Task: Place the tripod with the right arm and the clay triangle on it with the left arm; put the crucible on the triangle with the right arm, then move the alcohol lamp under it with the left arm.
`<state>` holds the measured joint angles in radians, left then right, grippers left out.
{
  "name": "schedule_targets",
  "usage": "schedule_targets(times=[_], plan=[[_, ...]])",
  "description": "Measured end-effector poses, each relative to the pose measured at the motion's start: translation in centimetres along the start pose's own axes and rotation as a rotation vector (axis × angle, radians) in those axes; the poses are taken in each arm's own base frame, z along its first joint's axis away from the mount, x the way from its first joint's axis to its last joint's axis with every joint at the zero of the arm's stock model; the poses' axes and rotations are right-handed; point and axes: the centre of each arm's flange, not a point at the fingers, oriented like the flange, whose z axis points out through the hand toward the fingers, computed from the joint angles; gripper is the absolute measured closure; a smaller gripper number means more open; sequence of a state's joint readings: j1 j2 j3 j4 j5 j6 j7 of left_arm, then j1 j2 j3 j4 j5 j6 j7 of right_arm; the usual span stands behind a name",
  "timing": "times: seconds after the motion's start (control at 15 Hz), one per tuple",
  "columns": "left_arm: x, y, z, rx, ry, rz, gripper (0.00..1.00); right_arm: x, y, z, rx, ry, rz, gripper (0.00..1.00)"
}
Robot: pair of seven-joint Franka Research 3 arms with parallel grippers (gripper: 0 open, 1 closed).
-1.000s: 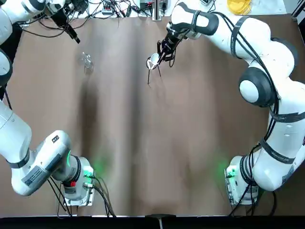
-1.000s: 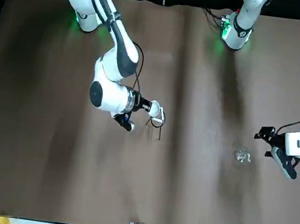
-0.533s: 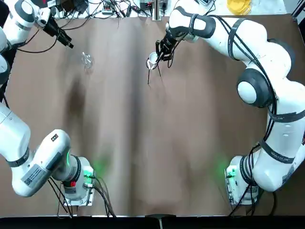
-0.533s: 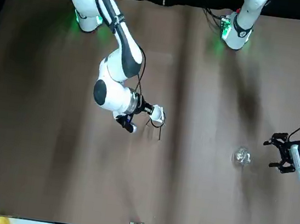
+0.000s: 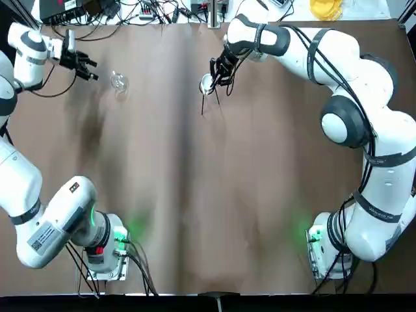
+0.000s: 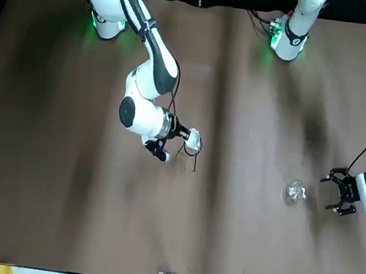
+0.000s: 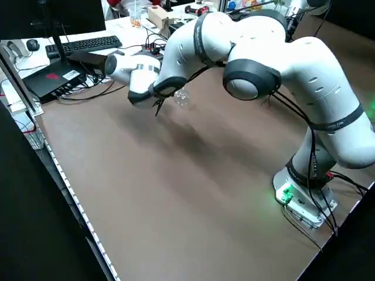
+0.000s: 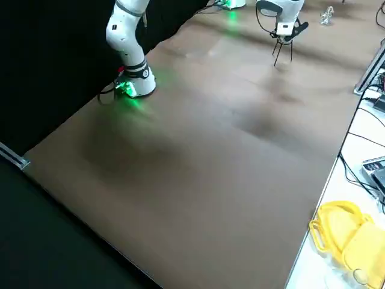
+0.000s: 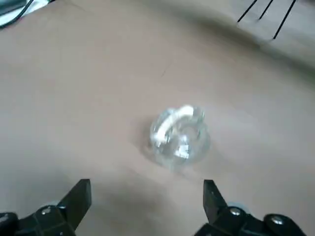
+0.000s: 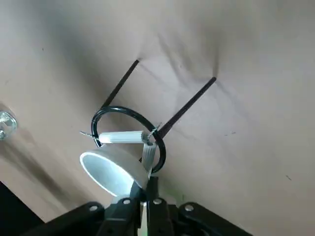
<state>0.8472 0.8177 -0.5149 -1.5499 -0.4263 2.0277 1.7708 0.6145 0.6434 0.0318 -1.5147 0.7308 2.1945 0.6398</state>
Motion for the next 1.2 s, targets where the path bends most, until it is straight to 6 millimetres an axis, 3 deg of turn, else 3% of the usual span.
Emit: schedule_targets(times=[0.27,0.53,0.93,1.2], plan=[[-3.8,-0.1,0.5,0.001,0.060,-0.064,0.00,0.0,-0.1,0.0,0.001,0.001,-0.001,0.94],[-4.5,-0.2,2.3,-0.013,0.114,-0.053,0.00,-0.1,-0.3,-0.1,0.005,0.003,-0.005,0.94],[-4.9,-0.2,5.2,0.015,0.257,0.156,0.00,-0.2,-0.5,-0.2,0.008,0.005,-0.007,0.93],[-5.9,0.3,7.7,-0.009,0.296,0.155,0.00,-0.4,-0.6,0.1,0.005,0.002,-0.011,0.91]])
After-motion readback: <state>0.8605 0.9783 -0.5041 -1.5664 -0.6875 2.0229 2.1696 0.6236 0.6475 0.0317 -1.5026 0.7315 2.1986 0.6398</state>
